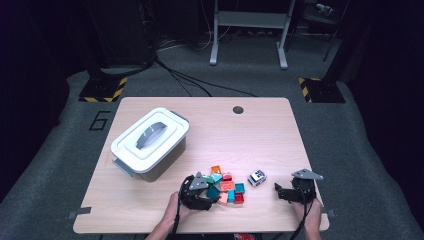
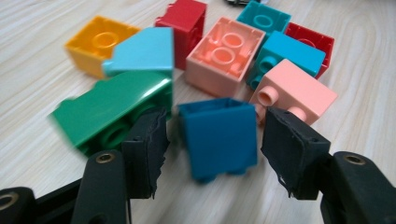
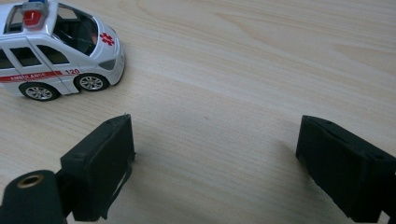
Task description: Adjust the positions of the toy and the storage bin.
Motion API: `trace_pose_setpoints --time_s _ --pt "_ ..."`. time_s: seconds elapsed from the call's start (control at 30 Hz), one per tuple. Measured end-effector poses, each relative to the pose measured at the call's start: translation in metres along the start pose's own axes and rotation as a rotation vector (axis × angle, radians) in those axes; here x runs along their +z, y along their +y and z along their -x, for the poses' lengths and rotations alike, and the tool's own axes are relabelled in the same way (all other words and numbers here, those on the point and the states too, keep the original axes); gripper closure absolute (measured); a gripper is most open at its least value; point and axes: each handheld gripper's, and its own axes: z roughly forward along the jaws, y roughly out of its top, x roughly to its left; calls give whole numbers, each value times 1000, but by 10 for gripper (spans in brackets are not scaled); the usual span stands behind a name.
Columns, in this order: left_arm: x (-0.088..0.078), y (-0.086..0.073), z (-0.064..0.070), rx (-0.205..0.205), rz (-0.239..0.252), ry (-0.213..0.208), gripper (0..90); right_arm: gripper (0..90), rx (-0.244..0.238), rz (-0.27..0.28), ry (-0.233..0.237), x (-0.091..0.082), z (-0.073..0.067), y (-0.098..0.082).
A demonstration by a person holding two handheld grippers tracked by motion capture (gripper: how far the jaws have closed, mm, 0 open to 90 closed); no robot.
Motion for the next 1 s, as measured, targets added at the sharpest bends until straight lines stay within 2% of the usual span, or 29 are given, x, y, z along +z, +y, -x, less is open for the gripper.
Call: trace_pose_setpoints --time_s 0.17,0.27,0.33,0.43,0.5,0.57,0.63,0.7,0.77,0.8,0.93,0.97,1.0 --pt "8 7 5 13 -5 -15 385 110 1 0 0 0 0 0" --pt "1 6 9 20 11 -4 360 111 1 1 0 0 0 0" --pt "-11 4 10 21 29 7 319 112 2 0 0 0 0 0" --pt "-26 3 8 18 61 42 297 112 1 1 1 0 0 0" --pt "-34 1 0 1 76 65 280 112 1 1 1 0 0 0" --pt "-34 0 -8 -16 76 80 240 112 1 1 1 0 0 0" --pt "-30 -3 -19 -38 58 78 222 113 1 -1 2 0 0 0" --pt "-26 -6 -25 -42 47 64 179 113 2 1 1 0 0 0" --pt "-20 -7 -27 -33 27 53 209 114 2 1 1 0 0 0" --pt "-18 -8 -27 -39 29 33 245 114 -6 4 2 0 1 0" --pt "-9 -4 -20 -27 36 9 350 115 -7 4 1 0 1 0" --pt "-7 -3 -18 -25 34 -1 362 115 10 -1 0 0 -1 0" --pt "-4 -1 -15 -18 34 -12 398 116 0 2 0 0 0 0"
